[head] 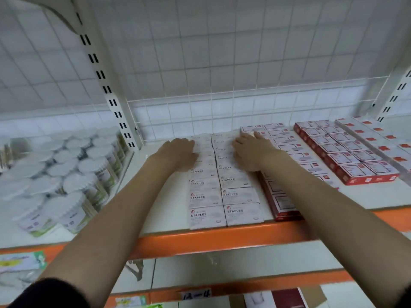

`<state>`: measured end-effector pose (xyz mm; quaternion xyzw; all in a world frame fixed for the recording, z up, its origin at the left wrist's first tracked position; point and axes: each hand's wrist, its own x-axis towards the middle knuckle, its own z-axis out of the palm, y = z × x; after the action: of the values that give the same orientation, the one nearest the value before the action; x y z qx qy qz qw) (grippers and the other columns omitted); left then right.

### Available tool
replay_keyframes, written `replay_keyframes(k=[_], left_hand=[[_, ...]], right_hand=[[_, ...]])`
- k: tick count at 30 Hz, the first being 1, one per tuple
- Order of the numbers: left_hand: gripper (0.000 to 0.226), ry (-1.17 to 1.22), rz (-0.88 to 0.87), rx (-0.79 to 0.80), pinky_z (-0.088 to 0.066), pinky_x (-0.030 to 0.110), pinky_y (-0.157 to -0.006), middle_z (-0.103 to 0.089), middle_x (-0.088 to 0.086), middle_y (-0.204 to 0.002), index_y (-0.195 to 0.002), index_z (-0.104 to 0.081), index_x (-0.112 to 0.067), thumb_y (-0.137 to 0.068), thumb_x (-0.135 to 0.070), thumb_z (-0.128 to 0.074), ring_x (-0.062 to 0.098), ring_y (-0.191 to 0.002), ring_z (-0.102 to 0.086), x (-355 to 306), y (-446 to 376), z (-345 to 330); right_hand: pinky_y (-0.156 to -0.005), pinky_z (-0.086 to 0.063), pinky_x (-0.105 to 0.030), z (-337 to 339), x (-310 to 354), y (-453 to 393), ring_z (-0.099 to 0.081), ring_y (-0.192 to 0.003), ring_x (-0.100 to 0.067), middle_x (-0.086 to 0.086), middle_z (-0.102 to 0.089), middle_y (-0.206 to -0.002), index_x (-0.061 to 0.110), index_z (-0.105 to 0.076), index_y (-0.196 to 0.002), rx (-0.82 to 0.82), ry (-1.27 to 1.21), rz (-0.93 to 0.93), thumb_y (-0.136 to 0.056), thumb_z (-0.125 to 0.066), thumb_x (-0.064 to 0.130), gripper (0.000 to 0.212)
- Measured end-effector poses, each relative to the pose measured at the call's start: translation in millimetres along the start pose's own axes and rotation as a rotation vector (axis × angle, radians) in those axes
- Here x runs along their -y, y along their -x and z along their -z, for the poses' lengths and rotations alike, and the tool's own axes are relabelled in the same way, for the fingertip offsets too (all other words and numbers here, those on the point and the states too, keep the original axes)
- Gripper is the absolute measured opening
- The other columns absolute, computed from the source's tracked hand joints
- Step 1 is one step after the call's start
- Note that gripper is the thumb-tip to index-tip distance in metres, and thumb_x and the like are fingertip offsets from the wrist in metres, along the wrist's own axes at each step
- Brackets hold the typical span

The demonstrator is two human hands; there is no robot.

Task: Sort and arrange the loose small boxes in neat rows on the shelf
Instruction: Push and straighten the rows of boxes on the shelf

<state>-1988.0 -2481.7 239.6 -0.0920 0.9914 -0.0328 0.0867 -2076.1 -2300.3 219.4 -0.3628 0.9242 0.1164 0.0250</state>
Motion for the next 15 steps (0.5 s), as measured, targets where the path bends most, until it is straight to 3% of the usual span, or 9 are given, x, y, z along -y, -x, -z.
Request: replay_keyframes(k=[2,6,15], left_hand=[[0.049,0.035,-0.043,0.002,-0.028,0.043,-0.109,-0.032,0.013,-0.146,-0.140,-0.029,-0.006,-0.099,-0.034,-0.027,0.028,-0.134,-0.030,-1.5,-14.3,-7.8],[0.056,0.092,-0.063,0.006,-0.008,0.043,-0.117,-0.001,0.009,-0.157,-0.148,-0.004,-0.007,-0.101,-0.035,-0.017,0.022,-0.144,-0.001,-6.7,-37.3,-26.1],[0.057,0.193,-0.013,0.000,-0.004,0.041,-0.115,-0.002,0.010,-0.157,-0.148,-0.005,-0.005,-0.101,-0.036,-0.015,0.020,-0.144,0.000,-10.5,-71.8,-38.6]], right_hand=[[-0.115,0.000,-0.043,-3.9,4.7,-10.0,-0.004,-0.144,-0.021,-0.005,-0.017,-0.155,0.008,-0.020,-0.145,0.019,-0.002,-0.001,-0.100,-0.020,0.035,0.053],[-0.115,0.002,-0.041,-8.9,8.8,-24.0,0.000,-0.144,-0.020,-0.004,-0.007,-0.157,0.010,-0.011,-0.149,0.046,-0.037,-0.037,-0.100,-0.014,0.039,0.057],[-0.116,-0.008,-0.042,-10.6,10.6,-63.0,-0.012,-0.142,-0.023,-0.010,-0.019,-0.154,0.005,-0.020,-0.145,0.001,-0.153,0.051,-0.100,-0.017,0.037,0.056]])
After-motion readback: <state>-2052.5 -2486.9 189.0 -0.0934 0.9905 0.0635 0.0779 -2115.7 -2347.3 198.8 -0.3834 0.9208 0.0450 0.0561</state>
